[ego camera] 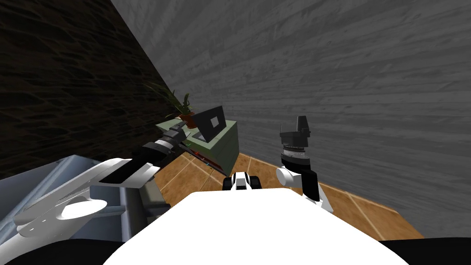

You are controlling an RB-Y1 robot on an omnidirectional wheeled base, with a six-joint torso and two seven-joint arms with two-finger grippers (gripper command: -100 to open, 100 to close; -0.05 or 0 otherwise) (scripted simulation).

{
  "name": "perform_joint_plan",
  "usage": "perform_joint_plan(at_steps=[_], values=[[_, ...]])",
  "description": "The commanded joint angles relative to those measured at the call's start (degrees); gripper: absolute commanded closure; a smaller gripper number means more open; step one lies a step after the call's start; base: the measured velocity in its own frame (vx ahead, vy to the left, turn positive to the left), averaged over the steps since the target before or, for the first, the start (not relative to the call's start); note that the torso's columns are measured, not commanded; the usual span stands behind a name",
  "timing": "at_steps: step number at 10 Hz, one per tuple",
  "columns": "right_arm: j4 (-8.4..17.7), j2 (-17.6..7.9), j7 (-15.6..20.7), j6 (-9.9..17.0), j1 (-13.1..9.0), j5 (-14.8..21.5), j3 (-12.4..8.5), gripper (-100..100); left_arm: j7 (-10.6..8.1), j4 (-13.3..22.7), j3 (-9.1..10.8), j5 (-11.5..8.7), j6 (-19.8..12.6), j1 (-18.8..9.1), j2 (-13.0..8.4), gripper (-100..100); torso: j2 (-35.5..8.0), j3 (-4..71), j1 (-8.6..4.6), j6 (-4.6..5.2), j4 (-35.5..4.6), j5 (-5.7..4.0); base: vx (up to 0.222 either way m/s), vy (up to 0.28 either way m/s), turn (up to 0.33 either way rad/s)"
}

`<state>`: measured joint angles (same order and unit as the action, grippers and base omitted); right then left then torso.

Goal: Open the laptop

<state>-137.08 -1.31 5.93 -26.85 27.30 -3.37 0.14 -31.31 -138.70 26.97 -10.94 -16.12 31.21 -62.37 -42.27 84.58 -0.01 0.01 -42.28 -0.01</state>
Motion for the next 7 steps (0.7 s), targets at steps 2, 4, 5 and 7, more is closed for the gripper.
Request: perform_joint_plan(at_steps=[2, 4, 5, 7], values=[[0.0, 0.0, 0.0, 0.0, 0.0, 0.0, 0.0, 0, -2.25, -0.5, 3.23, -0.1, -5.1, 1.5, -3.3, -100, 0.0, 0.0, 0.03, 0.0, 0.0, 0.01, 0.01, -0.017, -0.063], [0.0, 0.0, 0.0, 0.0, 0.0, 0.0, 0.0, 0, -3.67, -1.2, 5.31, 0.0, -8.3, 2.6, -5.5, -100, 0.0, 0.0, 0.0, -0.01, 0.0, 0.01, 0.013, -0.019, -0.074], [0.0, 0.0, 0.0, 0.0, 0.0, 0.0, 0.0, 0, -4.33, -1.7, 6.25, 0.0, -9.7, 3.0, -6.5, -100, 0.0, 0.0, 0.01, 0.0, 0.0, 0.0, 0.013, -0.02, -0.085], [0.0, 0.0, 0.0, 0.0, 0.0, 0.0, 0.0, 0, -5.52, -2.9, 7.92, 0.0, -12.3, 3.9, -8.3, -100, 0.0, 0.0, 0.01, 0.0, 0.0, 0.0, 0.011, -0.013, -0.053]])
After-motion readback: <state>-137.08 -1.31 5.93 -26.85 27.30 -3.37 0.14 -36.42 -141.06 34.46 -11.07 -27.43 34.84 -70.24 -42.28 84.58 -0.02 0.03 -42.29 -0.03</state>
